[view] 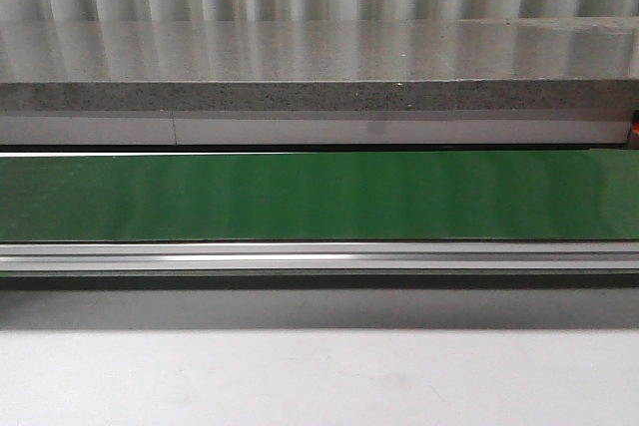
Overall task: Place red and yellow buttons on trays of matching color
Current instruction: 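Lower the left gripper onto the red-capped button on the table and grasp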
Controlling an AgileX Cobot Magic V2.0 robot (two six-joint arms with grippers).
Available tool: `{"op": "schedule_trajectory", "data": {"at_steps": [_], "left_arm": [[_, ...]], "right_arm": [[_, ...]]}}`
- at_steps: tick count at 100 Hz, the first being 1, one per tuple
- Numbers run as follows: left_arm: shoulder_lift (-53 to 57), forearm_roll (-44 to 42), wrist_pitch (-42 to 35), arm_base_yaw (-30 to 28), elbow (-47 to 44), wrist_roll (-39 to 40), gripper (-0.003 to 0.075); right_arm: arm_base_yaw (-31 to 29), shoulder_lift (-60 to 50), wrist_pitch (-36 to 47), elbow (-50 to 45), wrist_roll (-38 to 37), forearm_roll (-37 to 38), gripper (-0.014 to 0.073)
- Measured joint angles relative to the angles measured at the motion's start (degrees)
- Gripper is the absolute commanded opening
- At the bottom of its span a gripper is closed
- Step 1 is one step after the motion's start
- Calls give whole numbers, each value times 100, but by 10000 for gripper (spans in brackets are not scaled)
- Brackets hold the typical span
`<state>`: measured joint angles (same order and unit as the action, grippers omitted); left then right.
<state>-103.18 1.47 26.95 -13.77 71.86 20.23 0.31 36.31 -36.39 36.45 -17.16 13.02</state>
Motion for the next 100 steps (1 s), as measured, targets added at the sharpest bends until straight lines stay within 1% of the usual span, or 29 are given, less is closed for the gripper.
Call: {"op": "schedule_trajectory", "data": {"at_steps": [31,55,79,87,94,100], "left_arm": [[-424,70,-103,0,148,0,607],[-609,92,-160,0,343,0,607],[-729,92,-136,0,352,0,602],[-740,104,-123,0,352,0,554],[-740,142,-114,0,357,0,463],[-740,187,-114,0,357,0,353]], "right_arm": [[0,0,0,0,0,0,-67],[0,0,0,0,0,0,-67],[0,0,0,0,0,0,-67],[0,0,0,0,0,0,-67],[0,0,0,0,0,0,-67],[0,0,0,0,0,0,-67]]}}
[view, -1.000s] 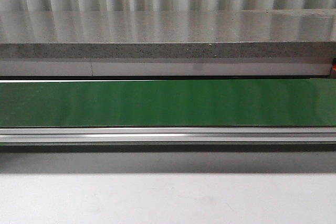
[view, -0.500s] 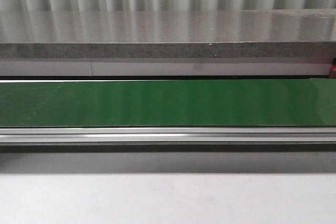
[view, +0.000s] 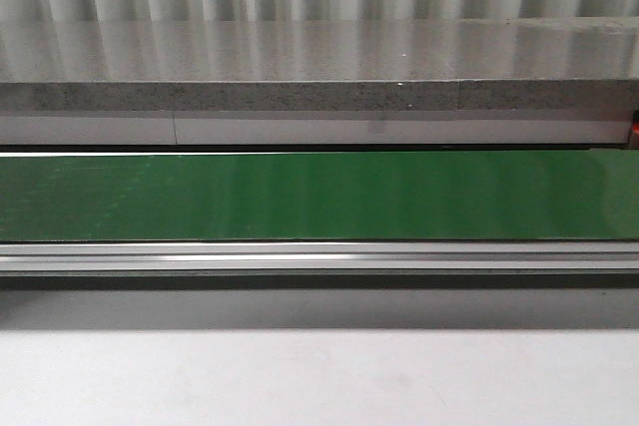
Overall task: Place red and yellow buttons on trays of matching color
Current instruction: 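Lower the left gripper onto the red-capped button on the table and grasp, then carry the red button onto the green belt with the left gripper and release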
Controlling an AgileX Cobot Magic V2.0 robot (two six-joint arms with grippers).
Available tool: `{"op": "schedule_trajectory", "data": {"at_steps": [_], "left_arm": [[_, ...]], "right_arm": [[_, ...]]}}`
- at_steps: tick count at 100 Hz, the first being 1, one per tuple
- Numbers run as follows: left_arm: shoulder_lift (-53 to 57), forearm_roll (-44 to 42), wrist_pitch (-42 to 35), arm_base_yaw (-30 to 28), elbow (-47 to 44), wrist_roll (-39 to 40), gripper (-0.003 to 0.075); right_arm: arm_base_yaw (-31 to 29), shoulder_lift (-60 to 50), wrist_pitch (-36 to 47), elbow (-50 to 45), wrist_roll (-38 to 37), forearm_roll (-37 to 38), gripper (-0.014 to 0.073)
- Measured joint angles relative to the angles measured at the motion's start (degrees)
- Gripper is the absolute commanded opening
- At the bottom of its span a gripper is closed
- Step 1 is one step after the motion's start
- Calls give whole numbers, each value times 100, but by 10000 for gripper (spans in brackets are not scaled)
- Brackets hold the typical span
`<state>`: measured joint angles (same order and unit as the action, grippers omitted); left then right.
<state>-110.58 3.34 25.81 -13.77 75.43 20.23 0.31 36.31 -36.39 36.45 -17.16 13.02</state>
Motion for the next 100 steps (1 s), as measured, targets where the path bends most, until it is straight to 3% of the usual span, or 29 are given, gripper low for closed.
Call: {"op": "schedule_trajectory", "data": {"at_steps": [21,60,100], "left_arm": [[0,41,102,0,48,0,-20],[965,49,758,255,590,-495,-20],[2342,131,1639,685,264,-1149,-20]], "right_arm": [[0,0,0,0,0,0,-67],[0,0,0,0,0,0,-67],[0,0,0,0,0,0,-67]]}}
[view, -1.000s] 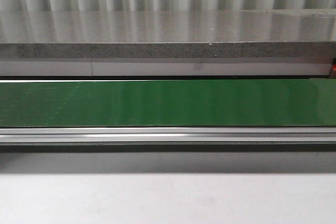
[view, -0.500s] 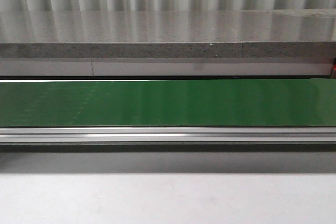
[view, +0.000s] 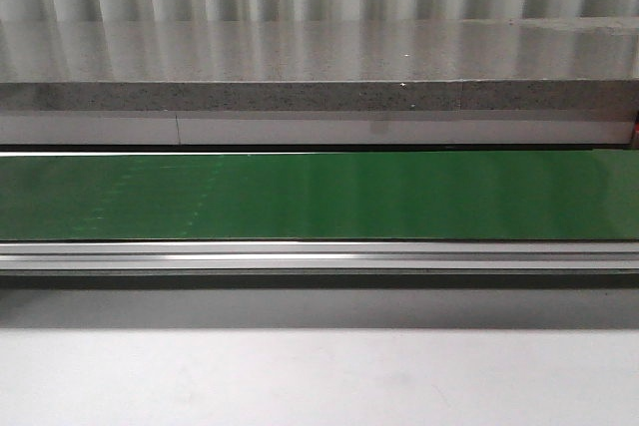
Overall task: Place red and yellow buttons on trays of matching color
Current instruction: 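Carry the red button onto the green belt with the left gripper and release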
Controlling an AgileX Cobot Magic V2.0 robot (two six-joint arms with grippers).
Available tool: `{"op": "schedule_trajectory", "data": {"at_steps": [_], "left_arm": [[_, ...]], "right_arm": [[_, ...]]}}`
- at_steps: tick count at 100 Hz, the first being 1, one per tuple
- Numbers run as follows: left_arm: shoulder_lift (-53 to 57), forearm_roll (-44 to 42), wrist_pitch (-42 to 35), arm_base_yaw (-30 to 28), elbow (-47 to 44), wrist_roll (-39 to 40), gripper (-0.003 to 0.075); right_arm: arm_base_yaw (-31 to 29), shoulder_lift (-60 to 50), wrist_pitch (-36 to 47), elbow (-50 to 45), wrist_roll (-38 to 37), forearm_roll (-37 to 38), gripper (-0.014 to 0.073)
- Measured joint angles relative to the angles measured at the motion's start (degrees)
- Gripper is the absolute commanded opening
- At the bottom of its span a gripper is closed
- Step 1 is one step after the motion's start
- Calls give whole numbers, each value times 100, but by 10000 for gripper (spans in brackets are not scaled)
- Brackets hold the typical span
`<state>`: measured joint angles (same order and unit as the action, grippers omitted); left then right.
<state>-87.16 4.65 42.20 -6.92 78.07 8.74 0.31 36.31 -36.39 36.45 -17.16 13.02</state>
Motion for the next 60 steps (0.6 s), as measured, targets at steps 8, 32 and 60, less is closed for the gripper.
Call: {"op": "schedule_trajectory", "data": {"at_steps": [8,32,60], "left_arm": [[209,31,0,74,-296,-37,-20],[588,285,-328,166,-1229,-50,-20],[601,355,-716,176,-1908,-87,-20]], "right_arm": [[0,0,0,0,0,0,-67],[0,0,0,0,0,0,-67],[0,0,0,0,0,0,-67]]}}
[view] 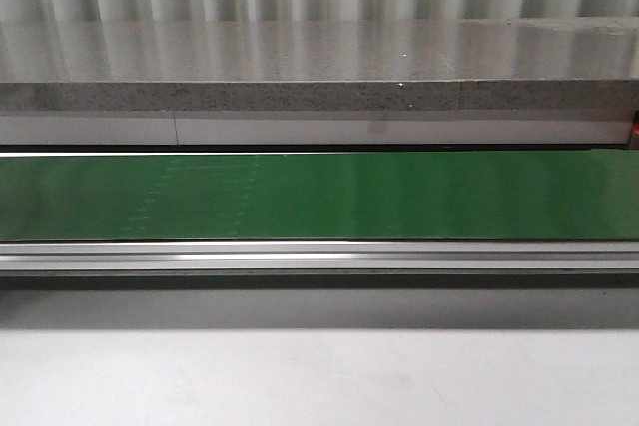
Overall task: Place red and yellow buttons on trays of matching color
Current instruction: 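Carry the red button onto the green belt with the left gripper and release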
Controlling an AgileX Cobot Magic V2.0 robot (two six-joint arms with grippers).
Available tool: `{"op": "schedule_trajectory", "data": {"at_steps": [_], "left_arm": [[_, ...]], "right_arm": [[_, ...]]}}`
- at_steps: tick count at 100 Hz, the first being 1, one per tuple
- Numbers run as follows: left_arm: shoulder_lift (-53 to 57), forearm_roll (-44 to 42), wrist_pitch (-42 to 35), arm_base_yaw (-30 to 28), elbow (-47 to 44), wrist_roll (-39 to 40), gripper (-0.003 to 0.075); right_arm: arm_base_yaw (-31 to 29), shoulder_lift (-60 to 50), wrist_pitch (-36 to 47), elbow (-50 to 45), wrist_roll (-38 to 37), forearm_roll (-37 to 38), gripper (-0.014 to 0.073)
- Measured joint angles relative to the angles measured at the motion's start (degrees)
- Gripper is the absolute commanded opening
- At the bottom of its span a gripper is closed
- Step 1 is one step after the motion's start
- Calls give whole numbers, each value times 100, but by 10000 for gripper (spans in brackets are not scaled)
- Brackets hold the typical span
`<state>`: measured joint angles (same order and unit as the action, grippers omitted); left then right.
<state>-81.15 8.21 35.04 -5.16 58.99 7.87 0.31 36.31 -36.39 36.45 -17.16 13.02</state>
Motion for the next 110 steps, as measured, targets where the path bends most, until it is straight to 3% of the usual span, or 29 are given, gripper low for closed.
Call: {"op": "schedule_trajectory", "data": {"at_steps": [27,37,50,63,69,110], "left_arm": [[0,4,-161,0,-275,-24,-14],[-21,13,-161,0,-295,-101,58],[-18,13,-150,0,-298,-173,274],[-18,17,-101,0,-298,-225,580],[-18,17,-91,0,-298,-239,643],[-18,4,10,0,229,-400,649]], "right_arm": [[0,0,0,0,0,0,-67],[0,0,0,0,0,0,-67],[0,0,0,0,0,0,-67],[0,0,0,0,0,0,-67],[0,0,0,0,0,0,-67],[0,0,0,0,0,0,-67]]}}
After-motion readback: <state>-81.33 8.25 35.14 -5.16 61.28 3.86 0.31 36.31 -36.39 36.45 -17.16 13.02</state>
